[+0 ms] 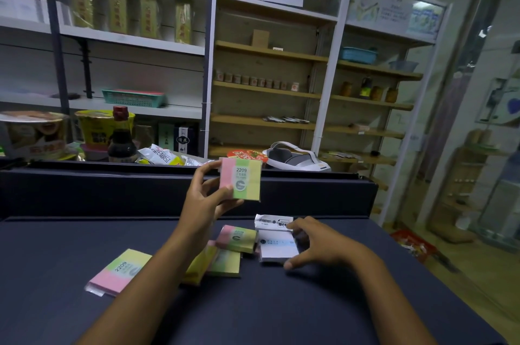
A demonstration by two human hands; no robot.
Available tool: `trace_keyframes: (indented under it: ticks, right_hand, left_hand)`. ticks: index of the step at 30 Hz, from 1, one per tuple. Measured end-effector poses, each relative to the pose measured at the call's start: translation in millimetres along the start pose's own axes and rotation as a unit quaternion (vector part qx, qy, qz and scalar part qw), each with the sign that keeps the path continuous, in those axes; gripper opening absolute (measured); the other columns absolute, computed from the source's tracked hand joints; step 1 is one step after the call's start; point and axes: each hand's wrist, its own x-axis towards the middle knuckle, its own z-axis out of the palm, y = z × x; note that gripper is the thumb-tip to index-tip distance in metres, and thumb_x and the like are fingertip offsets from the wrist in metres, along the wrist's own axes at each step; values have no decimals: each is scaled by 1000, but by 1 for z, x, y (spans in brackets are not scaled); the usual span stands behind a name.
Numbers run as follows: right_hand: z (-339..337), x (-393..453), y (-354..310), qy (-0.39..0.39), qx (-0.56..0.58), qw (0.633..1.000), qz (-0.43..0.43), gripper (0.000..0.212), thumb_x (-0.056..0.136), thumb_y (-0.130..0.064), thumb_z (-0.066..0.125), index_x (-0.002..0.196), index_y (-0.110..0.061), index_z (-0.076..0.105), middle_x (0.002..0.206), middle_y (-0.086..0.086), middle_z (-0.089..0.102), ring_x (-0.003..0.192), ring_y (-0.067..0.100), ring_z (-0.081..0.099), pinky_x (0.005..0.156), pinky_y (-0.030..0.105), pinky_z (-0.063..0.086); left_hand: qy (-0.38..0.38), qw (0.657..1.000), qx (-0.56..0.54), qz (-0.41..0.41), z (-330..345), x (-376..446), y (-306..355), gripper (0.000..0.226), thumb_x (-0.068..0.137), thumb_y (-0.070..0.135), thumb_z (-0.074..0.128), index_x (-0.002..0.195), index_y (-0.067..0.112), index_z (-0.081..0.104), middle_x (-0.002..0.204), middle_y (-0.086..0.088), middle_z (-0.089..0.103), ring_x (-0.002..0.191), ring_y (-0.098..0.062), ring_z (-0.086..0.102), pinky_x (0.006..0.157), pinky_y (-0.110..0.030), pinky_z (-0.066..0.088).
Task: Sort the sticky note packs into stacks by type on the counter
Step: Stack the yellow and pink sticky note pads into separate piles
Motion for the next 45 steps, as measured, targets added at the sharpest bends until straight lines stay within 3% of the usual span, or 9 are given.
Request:
trace_keyframes:
  ticks: [4,12,17,21,26,32,35,40,45]
  right_hand:
    - [6,1,1,13,-6,1000,3,91,65,-51,87,142,-30,42,125,-11,43,113,7,50,98,24,44]
    - [15,-4,3,71,44,996,9,75,56,-51,91,115,-35,48,113,-11,47,93,5,53,77,18,47]
    - [27,-22,-4,134,191,972,-9,75,59,-26,95,113,-26,44,90,-4,62,63,-1,59,57,15,48]
    - [42,-34,-9,178,326,928,-28,78,67,-6,89,122,-27,38,103,6,69,86,13,73,79,37,61]
    - [60,-53,-29,254,416,871,-59,77,78,12,73,133,-29,39,110,9,68,95,13,73,78,26,58]
    - [88,-85,-76,286,471,830,-90,80,82,16,67,138,-35,42,113,7,70,100,14,72,78,21,56]
    - [101,-100,-106,292,474,824,-106,79,83,16,66,136,-39,43,115,6,70,103,12,71,78,20,56]
    - [122,-125,-161,283,467,827,-132,76,85,13,66,137,-39,44,117,2,68,104,7,69,81,19,56]
    - [149,-154,-217,251,459,839,-149,74,87,10,65,140,-36,42,119,-5,63,102,-4,65,76,13,54]
  left_hand:
    - [2,1000,-1,-2,0,0,-1,45,91,-5,59,127,20,50,114,-15,68,102,-30,70,78,-39,59]
    - [14,1000,19,-15,-3,-2,-6,49,90,-5,59,130,21,48,118,-17,65,103,-30,70,78,-40,60]
    - [17,1000,20,-11,-3,-7,-6,50,89,-9,58,129,20,50,117,-18,66,103,-30,70,78,-38,60]
    - [35,999,24,-3,-5,-21,-4,45,90,-8,59,122,24,56,112,-13,70,101,-28,71,76,-35,60]
    - [81,996,18,27,-11,-59,10,43,89,-10,59,116,24,58,111,-11,70,99,-26,71,72,-31,60]
    - [167,983,21,68,-42,-129,37,32,88,-5,63,112,16,61,111,-14,69,94,-29,72,67,-29,60]
    - [197,976,31,86,-62,-163,58,21,89,-1,62,104,13,66,104,-10,71,78,-21,73,67,-24,60]
    - [224,964,94,108,-99,-212,100,20,90,4,64,107,12,70,99,-3,76,89,-20,74,73,-24,60]
    - [251,954,127,101,-134,-266,141,24,89,10,66,111,17,69,92,7,77,85,-18,75,76,-28,61]
